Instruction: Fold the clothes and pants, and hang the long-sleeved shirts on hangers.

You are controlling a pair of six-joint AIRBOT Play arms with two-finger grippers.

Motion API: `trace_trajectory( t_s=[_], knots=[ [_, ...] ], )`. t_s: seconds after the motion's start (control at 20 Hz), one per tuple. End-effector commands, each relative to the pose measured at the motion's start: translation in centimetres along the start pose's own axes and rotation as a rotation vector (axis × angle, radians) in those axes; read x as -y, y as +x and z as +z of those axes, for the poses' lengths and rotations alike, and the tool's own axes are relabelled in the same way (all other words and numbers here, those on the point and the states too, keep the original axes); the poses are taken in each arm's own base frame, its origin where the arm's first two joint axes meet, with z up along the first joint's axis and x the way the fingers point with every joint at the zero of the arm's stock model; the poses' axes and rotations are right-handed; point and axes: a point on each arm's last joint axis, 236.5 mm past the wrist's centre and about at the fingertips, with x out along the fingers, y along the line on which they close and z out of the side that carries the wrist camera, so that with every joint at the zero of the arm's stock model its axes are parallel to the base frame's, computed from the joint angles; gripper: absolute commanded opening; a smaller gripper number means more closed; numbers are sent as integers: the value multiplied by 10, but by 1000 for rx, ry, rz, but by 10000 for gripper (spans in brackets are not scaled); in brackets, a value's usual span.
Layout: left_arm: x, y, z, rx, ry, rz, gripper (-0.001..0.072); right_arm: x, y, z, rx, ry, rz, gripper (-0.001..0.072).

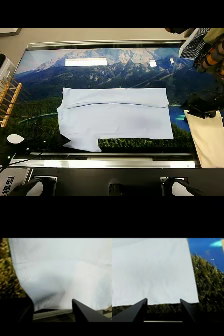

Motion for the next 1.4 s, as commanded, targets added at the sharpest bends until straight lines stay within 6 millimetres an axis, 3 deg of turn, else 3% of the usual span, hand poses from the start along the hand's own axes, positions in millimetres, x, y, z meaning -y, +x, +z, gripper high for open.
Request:
trace_trajectory(
  t_s=[0.0, 0.05, 0.25, 0.3, 0.35, 0.45, 0.5, 0.55, 0.65, 0.8, 1.0, 1.15, 1.35],
  knots=[
    [4, 0, -6, -26, 7, -20, 460, 0, -1, 0, 4, -1, -1, 478],
    [6, 0, -9, -40, 9, -25, 374, 0, -1, 0, 2, -1, -1, 478],
    [12, -2, -26, -110, 33, -52, 364, -1, -2, 0, 6, -3, -1, 478],
    [12, -2, -28, -118, 34, -56, 276, -1, -3, -1, 6, -3, -1, 478],
    [13, -2, -29, -123, 41, -58, 135, -1, -3, -2, 1, -3, 0, 478],
    [13, -2, -29, -124, 42, -58, 103, -10, -3, -6, -16, 0, 37, 437],
    [13, -2, -29, -124, 42, -58, 92, -18, -4, -8, -23, -5, 70, 357],
    [13, -2, -30, -125, 41, -58, 14, -21, -4, -9, -30, -12, 85, 364],
    [13, -2, -29, -124, 41, -59, 14, -9, -6, -8, -23, 2, 60, 466],
    [13, -2, -29, -124, 41, -59, 14, 33, -8, -4, -12, 114, 31, 482],
    [13, -2, -29, -124, 42, -59, 14, 68, 41, -43, -183, 189, 30, 549],
    [13, -2, -29, -124, 41, -59, 14, 79, 75, -65, -246, 211, 42, 549],
    [13, -2, -29, -124, 41, -59, 14, 82, 102, -96, -328, 224, 71, 548]
  ],
)
